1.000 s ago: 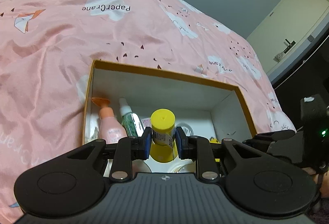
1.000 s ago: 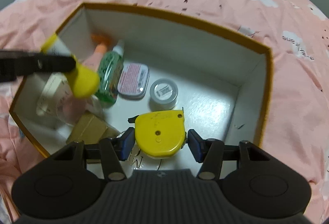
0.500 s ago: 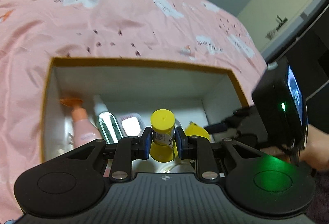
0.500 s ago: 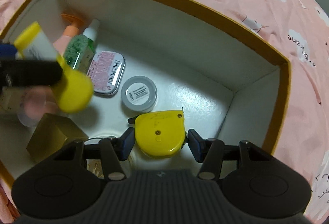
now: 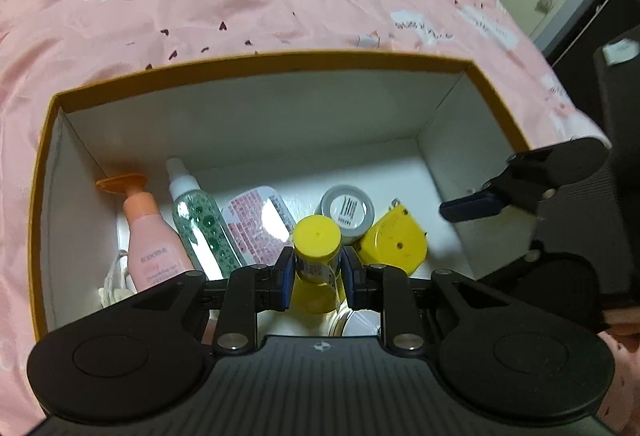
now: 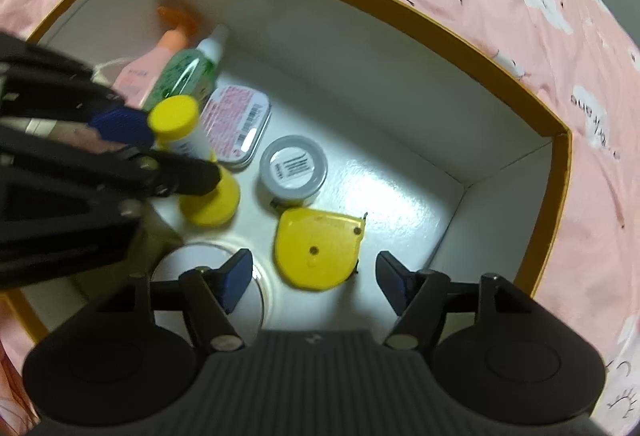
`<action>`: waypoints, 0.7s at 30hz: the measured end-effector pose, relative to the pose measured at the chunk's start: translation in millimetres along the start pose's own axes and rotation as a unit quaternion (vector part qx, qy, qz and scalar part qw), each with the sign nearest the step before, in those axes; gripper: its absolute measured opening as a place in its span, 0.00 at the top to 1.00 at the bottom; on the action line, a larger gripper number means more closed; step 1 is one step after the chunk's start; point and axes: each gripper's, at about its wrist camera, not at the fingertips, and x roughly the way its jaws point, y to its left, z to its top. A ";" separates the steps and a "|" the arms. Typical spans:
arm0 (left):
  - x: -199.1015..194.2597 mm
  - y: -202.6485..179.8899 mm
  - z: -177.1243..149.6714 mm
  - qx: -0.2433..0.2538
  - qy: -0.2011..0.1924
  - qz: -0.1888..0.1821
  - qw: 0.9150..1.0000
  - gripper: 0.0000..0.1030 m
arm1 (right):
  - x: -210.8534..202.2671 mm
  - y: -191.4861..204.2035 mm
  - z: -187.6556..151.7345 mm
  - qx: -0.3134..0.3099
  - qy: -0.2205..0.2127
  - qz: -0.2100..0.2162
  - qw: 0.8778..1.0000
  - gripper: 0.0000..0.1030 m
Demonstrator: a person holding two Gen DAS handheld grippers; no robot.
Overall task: Organize rigid objects
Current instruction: 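Lower both yellow items into the box and open both tools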
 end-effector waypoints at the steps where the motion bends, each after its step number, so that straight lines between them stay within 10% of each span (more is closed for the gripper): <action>1: 1.2 -0.6 -0.2 0.003 0.002 0.003 1.000 0.74 | -1.3 2.2 -2.4 -0.004 -0.002 -0.004 1.000 0.34; 8: 5.5 -4.5 -4.7 0.020 0.010 0.031 0.999 0.74 | -2.0 4.6 -11.1 0.001 -0.006 0.003 1.000 0.33; 12: 8.1 -4.9 -8.2 0.022 0.035 0.014 0.999 0.42 | -2.5 8.1 -13.1 0.001 0.001 -0.002 1.000 0.33; 21: -24.1 -1.5 -15.0 -0.002 -0.015 -0.023 1.000 0.26 | -21.3 14.8 -14.1 -0.004 -0.002 -0.026 1.000 0.21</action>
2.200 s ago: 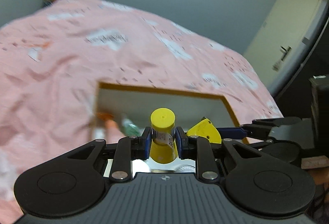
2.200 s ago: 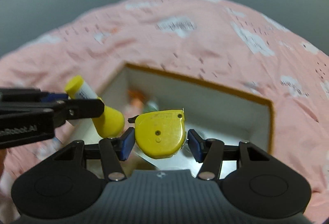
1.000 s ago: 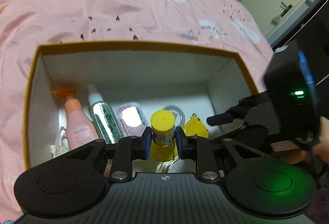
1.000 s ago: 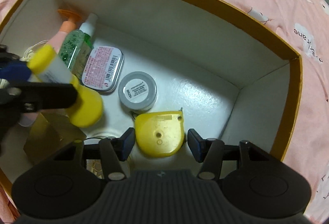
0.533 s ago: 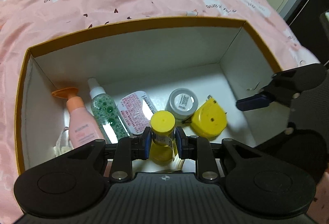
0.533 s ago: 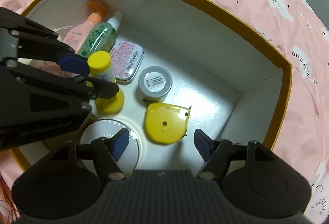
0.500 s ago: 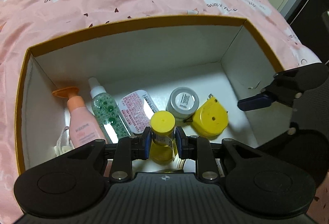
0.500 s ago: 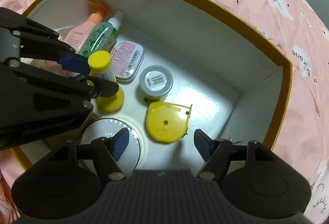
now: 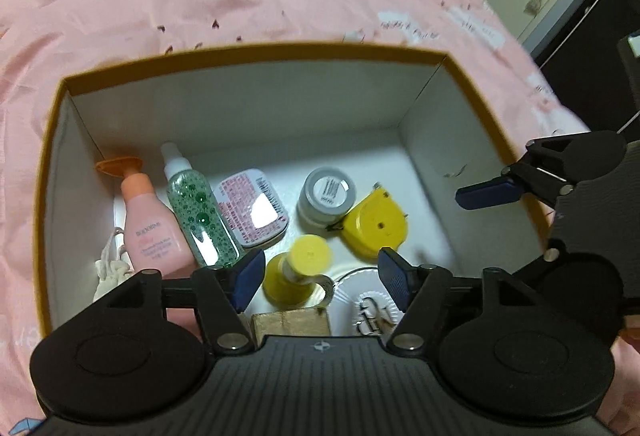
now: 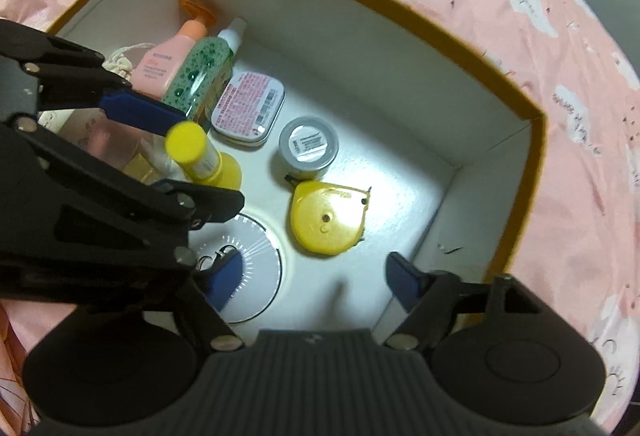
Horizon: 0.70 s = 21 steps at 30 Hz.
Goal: Organize rigid objects
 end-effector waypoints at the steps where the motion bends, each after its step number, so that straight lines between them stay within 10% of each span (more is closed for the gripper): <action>1: -5.3 -0.6 -0.7 -0.001 -0.005 -0.002 1.000 0.26 | -4.3 0.6 -0.3 -0.002 -0.002 -0.004 1.000 0.21; 11: -69.4 -16.9 -13.3 0.024 -0.120 -0.005 0.992 0.24 | -46.0 6.2 -11.2 0.006 -0.037 -0.035 0.999 0.19; 21: -139.2 -47.4 -50.1 0.106 -0.268 0.065 0.955 0.19 | -111.6 19.8 -44.5 0.084 -0.173 -0.035 0.981 0.13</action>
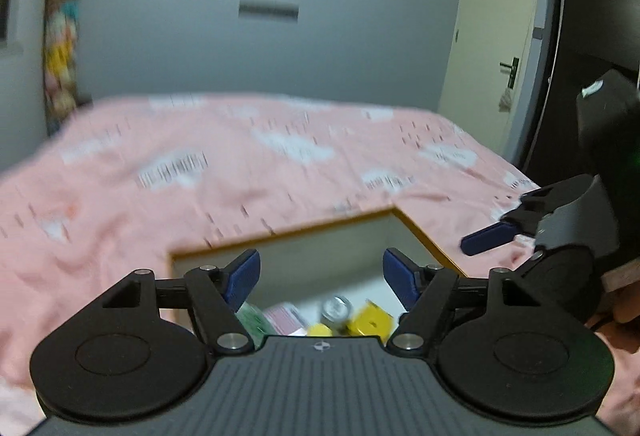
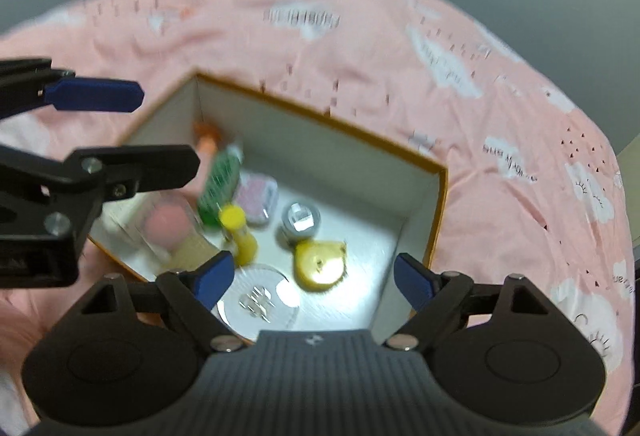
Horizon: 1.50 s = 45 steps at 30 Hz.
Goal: Organize rigid objects
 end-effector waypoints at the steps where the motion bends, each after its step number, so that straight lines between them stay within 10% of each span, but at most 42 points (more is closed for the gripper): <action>1: -7.1 -3.2 -0.5 0.014 -0.017 0.008 1.000 0.19 | -7.6 1.7 -1.2 0.009 -0.016 0.003 1.000 0.13; 7: -50.1 6.5 -13.5 -0.019 -0.108 0.073 0.991 0.17 | -55.6 19.4 -16.2 0.070 -0.113 0.022 0.991 0.05; 19: -96.2 24.0 -55.3 0.001 -0.100 0.174 0.980 0.01 | -84.2 76.2 -59.2 0.143 -0.224 -0.018 0.964 0.03; 45: -67.9 42.1 -100.0 -0.052 0.036 0.170 0.983 0.00 | -25.4 96.6 -86.0 0.170 -0.148 -0.026 0.974 0.03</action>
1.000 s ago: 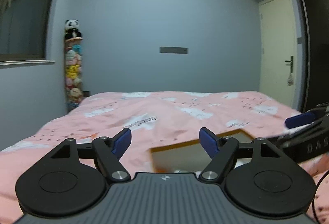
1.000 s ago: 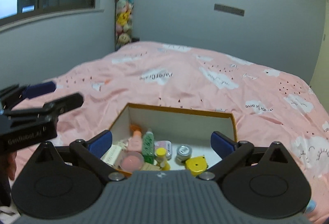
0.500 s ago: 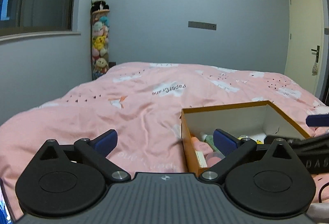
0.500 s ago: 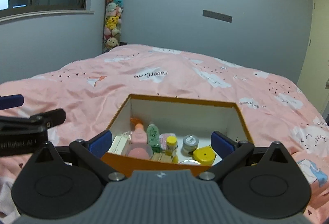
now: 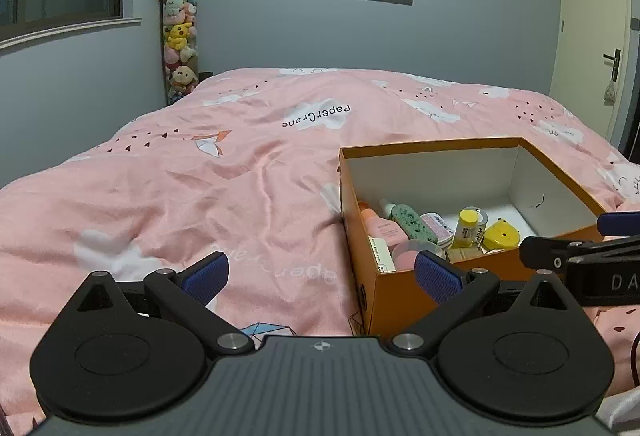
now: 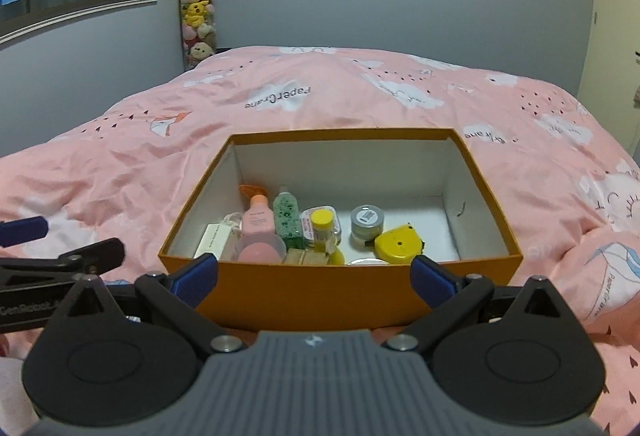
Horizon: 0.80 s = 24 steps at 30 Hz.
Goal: Organize rigid objects
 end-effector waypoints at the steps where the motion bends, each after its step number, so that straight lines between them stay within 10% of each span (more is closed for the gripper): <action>1: 1.3 -1.3 0.5 0.000 0.000 0.003 1.000 0.00 | -0.4 1.2 -0.4 -0.004 -0.002 0.001 1.000 0.03; 24: 3.7 2.6 0.4 -0.009 0.011 0.018 1.000 0.00 | 6.6 -3.6 -4.8 0.007 0.011 0.019 1.000 0.03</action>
